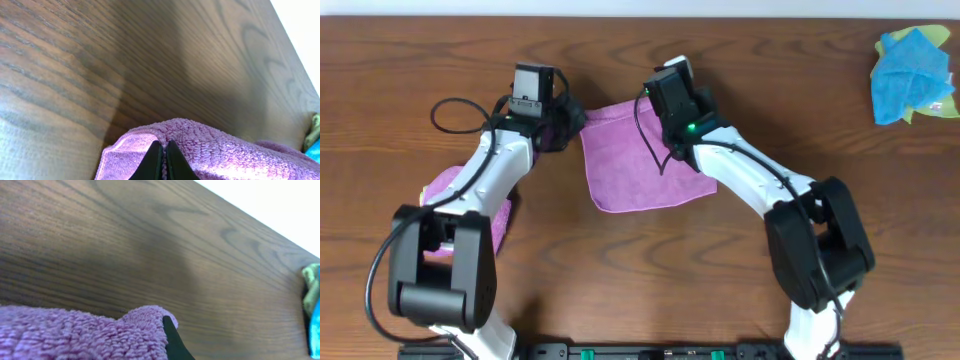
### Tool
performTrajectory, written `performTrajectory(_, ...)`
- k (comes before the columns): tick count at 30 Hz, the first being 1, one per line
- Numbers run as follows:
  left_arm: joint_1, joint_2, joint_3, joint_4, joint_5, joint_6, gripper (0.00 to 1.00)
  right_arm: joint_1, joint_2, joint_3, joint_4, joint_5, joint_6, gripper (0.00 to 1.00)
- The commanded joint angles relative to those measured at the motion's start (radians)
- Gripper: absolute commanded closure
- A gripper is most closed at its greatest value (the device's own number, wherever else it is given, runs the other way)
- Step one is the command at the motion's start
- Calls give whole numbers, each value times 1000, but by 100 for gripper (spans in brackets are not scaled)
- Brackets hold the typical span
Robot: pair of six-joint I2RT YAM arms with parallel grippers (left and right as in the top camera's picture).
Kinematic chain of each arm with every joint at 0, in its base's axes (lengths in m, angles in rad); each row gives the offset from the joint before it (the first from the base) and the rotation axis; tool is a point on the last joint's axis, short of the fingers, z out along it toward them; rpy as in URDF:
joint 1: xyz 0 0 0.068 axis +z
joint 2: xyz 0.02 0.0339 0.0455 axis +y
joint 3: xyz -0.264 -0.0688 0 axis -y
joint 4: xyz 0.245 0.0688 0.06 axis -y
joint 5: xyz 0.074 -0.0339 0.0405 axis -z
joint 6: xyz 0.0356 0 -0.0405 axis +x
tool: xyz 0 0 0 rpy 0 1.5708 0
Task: Fold the cloth
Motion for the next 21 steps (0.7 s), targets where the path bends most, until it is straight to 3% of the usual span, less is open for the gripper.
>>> performTrajectory(1,-3,50,21,29,-31,16,94,-12,29,-3,36,14,-35,99)
performTrajectory(21,-6,172,21,215,-145,66,94,-42,192,-3,403,-32,-192,99)
